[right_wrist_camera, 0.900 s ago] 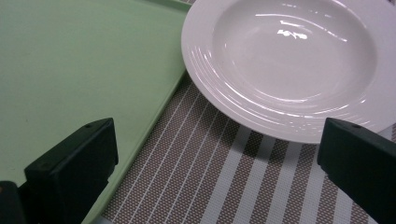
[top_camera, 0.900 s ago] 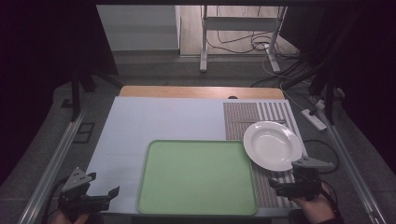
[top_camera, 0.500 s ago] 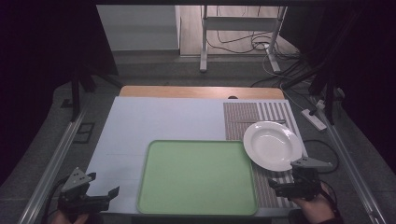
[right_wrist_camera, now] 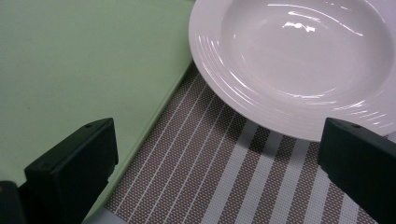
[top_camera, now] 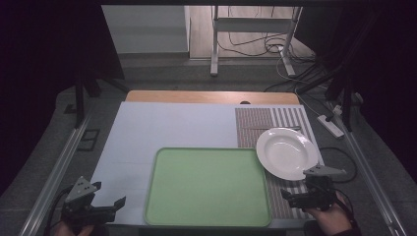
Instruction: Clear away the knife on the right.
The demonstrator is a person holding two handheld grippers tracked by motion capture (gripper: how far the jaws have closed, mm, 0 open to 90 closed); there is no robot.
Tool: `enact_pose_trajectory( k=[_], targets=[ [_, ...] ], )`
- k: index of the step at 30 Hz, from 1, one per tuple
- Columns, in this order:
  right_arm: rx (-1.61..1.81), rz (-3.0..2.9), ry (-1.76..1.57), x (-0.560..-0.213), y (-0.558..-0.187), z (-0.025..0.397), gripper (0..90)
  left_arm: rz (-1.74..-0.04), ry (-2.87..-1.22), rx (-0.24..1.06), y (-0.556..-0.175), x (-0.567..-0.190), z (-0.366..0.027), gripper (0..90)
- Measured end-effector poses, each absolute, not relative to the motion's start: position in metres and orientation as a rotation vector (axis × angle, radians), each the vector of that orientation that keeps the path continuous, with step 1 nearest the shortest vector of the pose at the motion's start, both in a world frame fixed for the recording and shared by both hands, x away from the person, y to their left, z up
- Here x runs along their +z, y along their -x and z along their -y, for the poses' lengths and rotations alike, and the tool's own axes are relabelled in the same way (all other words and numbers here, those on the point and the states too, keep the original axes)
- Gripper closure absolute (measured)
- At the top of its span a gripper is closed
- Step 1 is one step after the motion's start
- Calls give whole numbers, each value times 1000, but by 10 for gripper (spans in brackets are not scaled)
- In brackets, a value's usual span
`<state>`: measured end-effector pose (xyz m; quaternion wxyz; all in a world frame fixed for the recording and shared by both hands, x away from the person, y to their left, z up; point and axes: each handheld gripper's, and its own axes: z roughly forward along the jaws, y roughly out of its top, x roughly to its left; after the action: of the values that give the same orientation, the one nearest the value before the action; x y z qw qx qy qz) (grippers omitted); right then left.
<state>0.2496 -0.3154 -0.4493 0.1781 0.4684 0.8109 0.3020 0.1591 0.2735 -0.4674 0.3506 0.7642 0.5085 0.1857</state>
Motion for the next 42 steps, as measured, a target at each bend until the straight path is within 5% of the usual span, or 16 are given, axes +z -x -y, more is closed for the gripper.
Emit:
enact_pose_trajectory(
  k=[42],
  targets=[
    [836, -2336, -1260, -456, -327, 292, 0, -1320, -1988, 488, -159, -467, -272, 43]
  ],
)
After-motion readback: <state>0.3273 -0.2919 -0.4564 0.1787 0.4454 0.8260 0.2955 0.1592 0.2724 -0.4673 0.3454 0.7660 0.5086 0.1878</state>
